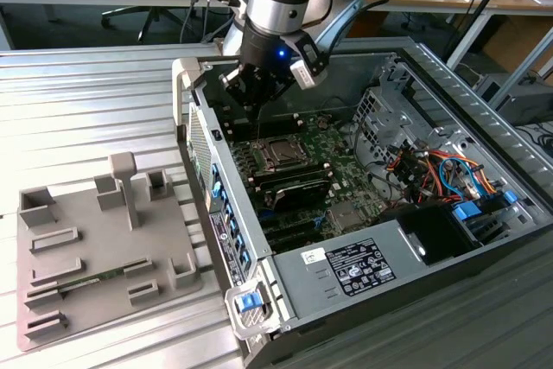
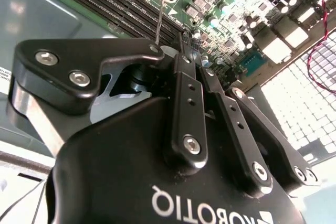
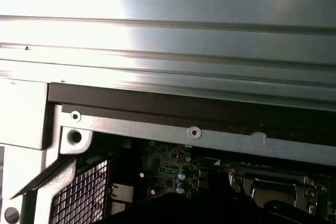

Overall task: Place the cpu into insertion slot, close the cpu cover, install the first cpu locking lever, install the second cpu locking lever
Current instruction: 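Install the first cpu locking lever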

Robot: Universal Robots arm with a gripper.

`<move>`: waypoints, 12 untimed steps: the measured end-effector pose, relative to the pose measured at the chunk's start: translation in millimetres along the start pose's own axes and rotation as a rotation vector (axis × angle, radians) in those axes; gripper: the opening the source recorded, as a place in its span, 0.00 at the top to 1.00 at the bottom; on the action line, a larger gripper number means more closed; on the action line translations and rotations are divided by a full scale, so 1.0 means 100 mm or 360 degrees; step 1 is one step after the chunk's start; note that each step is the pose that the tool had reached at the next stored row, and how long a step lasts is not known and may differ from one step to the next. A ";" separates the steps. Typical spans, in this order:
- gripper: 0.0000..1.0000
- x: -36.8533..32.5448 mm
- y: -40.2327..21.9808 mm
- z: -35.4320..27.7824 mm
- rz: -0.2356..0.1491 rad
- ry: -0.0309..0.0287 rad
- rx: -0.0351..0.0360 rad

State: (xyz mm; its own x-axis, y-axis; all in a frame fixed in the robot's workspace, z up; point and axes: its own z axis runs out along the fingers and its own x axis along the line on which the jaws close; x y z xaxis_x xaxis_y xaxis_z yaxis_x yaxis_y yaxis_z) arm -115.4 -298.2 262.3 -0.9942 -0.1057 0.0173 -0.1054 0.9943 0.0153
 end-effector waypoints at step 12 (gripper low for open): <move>0.89 -0.014 -0.002 0.012 0.0000 0.00000 0.0000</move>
State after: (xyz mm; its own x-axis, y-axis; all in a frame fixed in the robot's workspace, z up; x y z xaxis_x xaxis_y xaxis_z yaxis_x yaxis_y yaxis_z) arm -114.0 -298.3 261.0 -0.9943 -0.1056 0.0173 -0.1053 0.9943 0.0153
